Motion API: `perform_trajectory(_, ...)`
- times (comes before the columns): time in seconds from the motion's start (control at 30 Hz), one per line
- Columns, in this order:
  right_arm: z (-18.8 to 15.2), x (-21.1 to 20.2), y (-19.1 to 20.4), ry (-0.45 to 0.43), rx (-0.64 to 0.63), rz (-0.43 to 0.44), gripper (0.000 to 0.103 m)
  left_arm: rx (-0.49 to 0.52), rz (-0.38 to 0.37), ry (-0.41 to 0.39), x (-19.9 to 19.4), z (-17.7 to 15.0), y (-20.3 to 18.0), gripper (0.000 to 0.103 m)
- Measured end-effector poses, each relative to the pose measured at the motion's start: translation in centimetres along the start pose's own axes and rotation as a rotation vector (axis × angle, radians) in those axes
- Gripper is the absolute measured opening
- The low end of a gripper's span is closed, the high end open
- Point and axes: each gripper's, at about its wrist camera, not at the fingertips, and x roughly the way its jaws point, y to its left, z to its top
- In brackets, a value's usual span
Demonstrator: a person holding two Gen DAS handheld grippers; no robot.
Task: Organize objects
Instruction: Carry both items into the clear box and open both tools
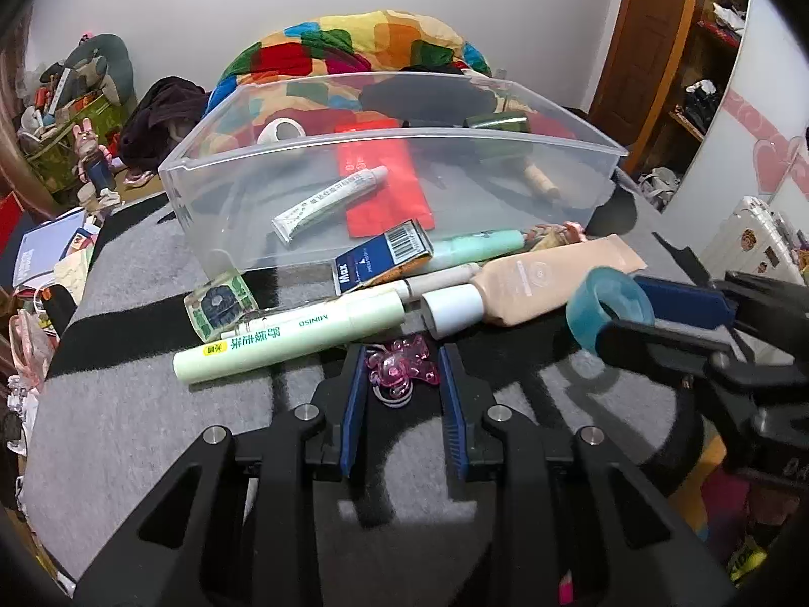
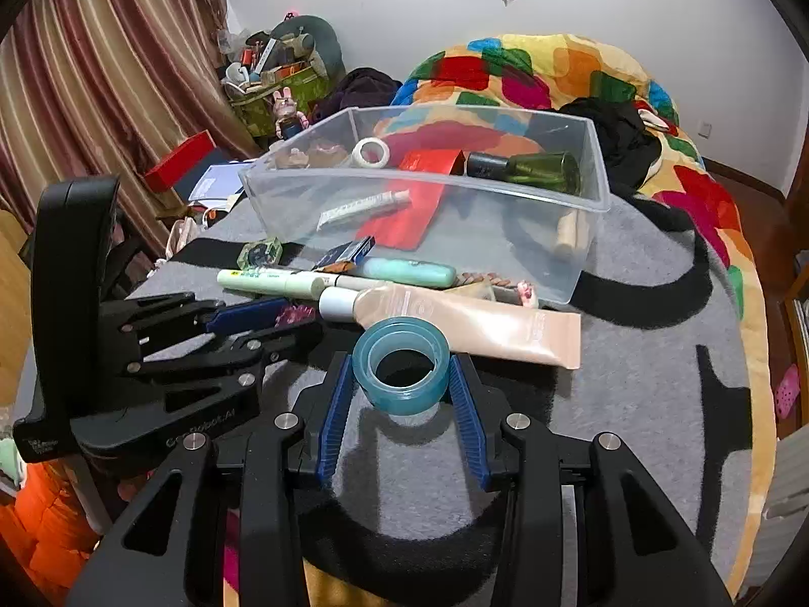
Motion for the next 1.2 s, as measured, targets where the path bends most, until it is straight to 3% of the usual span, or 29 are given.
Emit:
perform_trajectory(0.43, 3.1, -1.9, -0.5, -0.089, 0.004, -0.049, 0.036, -0.032, -0.050, -0.162, -5.4, 2.8, 1.0, 0.028)
perform_trajectory(0.67, 5.9, -2.7, -0.6, -0.151, 0.010, -0.068, 0.036, -0.055, -0.028, -0.247, -7.0, 5.7, 2.3, 0.028)
perform_trajectory(1.0, 9.7, -2.0, -1.1, -0.193, 0.036, -0.066, 0.036, -0.105, -0.001, -0.312, -7.5, 9.9, 4.4, 0.028)
perform_trajectory(1.2, 11.2, 0.5, -1.9, -0.143, 0.057, -0.064, 0.036, -0.128, 0.013, -0.295, -6.0, 11.4, 5.5, 0.028)
